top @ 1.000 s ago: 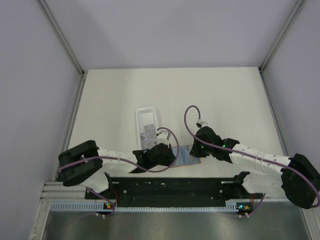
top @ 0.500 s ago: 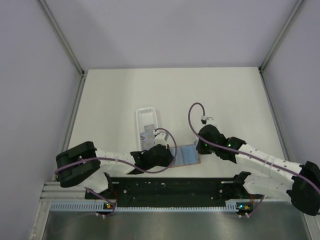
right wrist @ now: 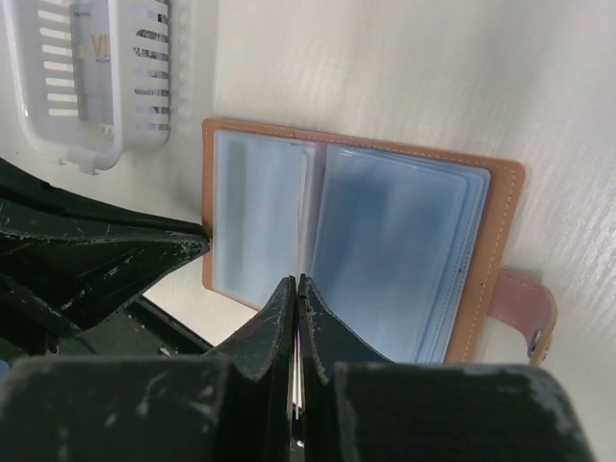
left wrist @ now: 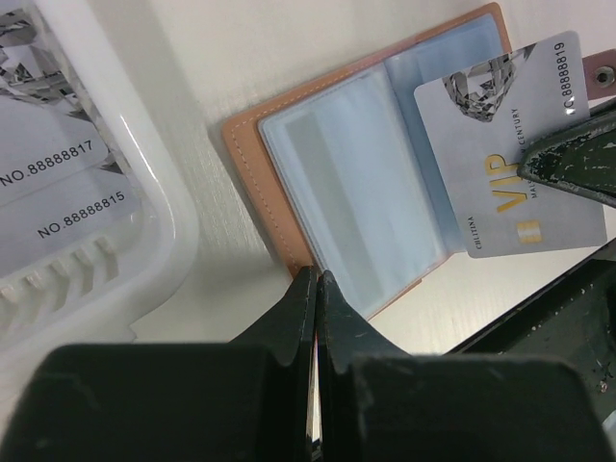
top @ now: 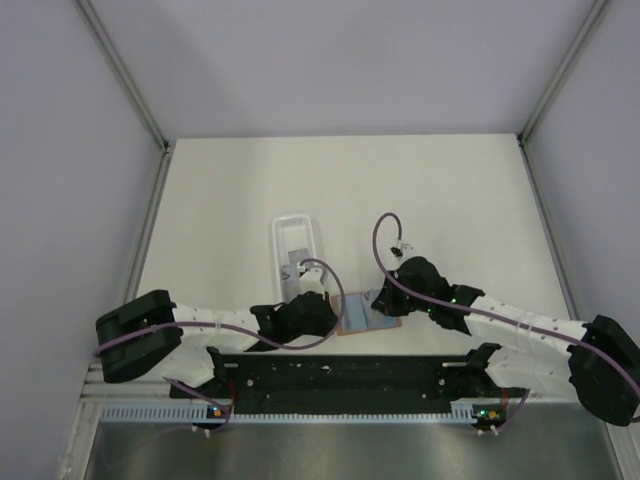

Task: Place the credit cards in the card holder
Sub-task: Insert the credit card into the card holder.

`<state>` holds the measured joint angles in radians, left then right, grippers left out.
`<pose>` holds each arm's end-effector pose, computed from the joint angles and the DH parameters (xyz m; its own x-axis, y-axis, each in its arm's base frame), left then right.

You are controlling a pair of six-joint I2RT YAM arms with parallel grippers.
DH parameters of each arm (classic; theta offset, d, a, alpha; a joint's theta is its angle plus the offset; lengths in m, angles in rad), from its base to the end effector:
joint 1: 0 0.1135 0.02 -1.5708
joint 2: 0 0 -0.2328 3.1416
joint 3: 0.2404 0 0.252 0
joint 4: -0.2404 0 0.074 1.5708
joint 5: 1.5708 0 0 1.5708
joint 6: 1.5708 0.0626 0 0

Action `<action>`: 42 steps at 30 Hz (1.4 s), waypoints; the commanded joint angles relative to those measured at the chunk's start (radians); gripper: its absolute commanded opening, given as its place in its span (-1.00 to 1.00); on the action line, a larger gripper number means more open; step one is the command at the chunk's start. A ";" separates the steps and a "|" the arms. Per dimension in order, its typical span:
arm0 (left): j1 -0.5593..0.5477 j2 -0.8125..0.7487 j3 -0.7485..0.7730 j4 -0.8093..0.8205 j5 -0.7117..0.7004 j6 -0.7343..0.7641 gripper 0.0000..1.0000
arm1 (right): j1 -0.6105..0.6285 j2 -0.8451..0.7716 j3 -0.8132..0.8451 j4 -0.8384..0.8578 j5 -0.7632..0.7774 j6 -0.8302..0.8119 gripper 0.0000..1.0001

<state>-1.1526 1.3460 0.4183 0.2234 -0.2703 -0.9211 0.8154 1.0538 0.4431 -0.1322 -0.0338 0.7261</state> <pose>0.1230 -0.2356 0.0936 -0.7945 -0.1017 -0.5987 0.2734 0.8204 -0.5022 0.1633 0.1765 0.1323 -0.8412 0.0747 -0.5356 -0.2489 0.8258 0.5061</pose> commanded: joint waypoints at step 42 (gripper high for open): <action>0.002 -0.002 -0.027 0.010 -0.020 -0.016 -1.00 | -0.223 -0.011 -0.199 0.416 -0.319 0.093 -1.00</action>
<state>-1.1526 1.3434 0.4000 0.2283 -0.2779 -0.9382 0.6044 1.0306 0.2420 0.1951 -0.3031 0.8131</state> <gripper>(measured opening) 0.013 0.006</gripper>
